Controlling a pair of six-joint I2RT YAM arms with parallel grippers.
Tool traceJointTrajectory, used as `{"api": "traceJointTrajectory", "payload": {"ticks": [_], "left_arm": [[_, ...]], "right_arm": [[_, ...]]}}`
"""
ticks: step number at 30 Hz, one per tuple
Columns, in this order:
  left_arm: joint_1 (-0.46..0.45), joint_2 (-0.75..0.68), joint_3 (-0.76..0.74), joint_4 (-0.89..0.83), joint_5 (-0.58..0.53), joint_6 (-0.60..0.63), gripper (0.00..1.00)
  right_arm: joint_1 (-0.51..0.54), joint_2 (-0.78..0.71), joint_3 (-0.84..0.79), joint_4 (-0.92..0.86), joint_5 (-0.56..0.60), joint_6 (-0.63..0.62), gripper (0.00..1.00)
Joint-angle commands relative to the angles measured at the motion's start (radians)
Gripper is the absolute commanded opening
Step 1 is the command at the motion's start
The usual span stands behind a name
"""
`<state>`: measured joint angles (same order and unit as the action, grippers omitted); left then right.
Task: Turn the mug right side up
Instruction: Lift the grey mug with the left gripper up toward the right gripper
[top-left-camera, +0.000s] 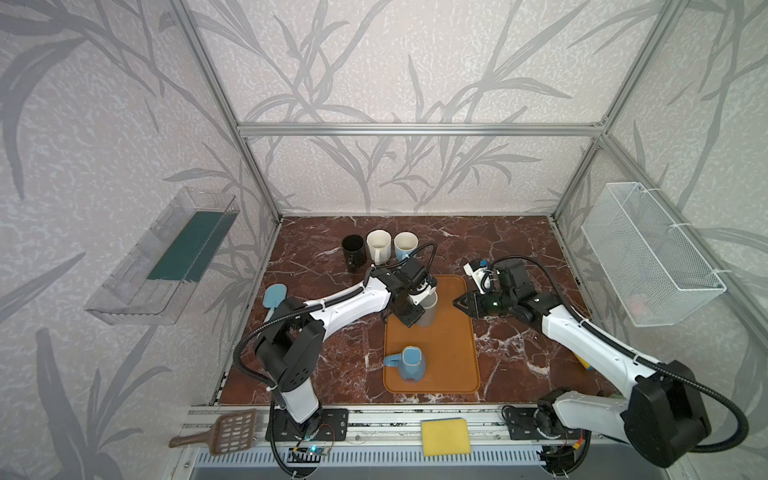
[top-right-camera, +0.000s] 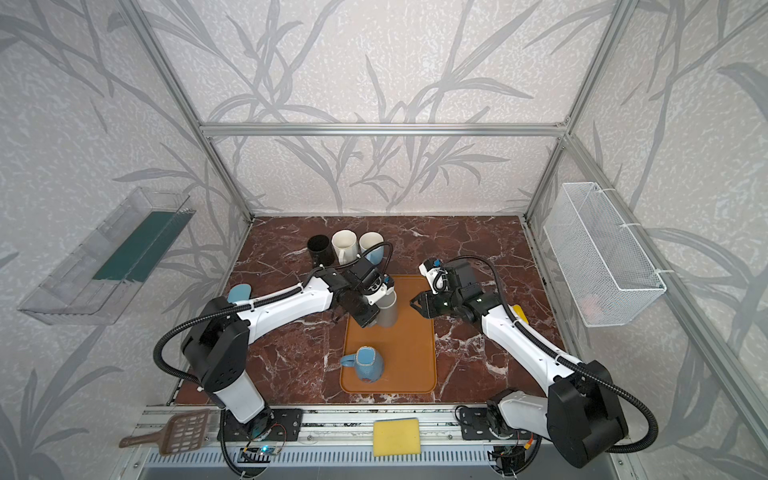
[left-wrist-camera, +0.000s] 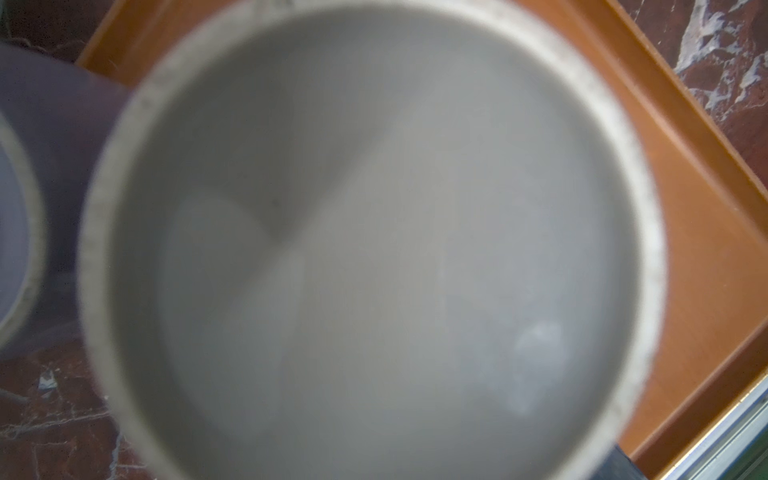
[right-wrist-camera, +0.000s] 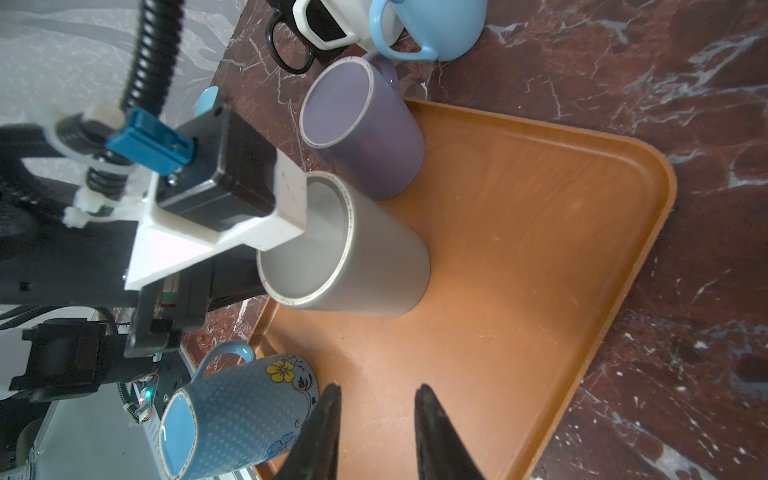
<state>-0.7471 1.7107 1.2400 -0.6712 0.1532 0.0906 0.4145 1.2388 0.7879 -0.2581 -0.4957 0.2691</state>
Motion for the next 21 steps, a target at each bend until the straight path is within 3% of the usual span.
{"api": "traceJointTrajectory", "payload": {"ticks": [1, 12, 21], "left_arm": [[-0.004, -0.089, 0.02, 0.093, -0.01, -0.026, 0.0], [-0.002, -0.232, -0.077, 0.29, -0.042, -0.094, 0.0], [0.051, -0.3, -0.117, 0.418, 0.086, -0.177, 0.0]], "right_arm": [[-0.011, -0.029, -0.024, 0.059, -0.027, 0.017, 0.32], [-0.031, -0.026, -0.09, 0.229, -0.121, 0.091, 0.32], [-0.033, 0.001, -0.176, 0.497, -0.208, 0.235, 0.32]]}}
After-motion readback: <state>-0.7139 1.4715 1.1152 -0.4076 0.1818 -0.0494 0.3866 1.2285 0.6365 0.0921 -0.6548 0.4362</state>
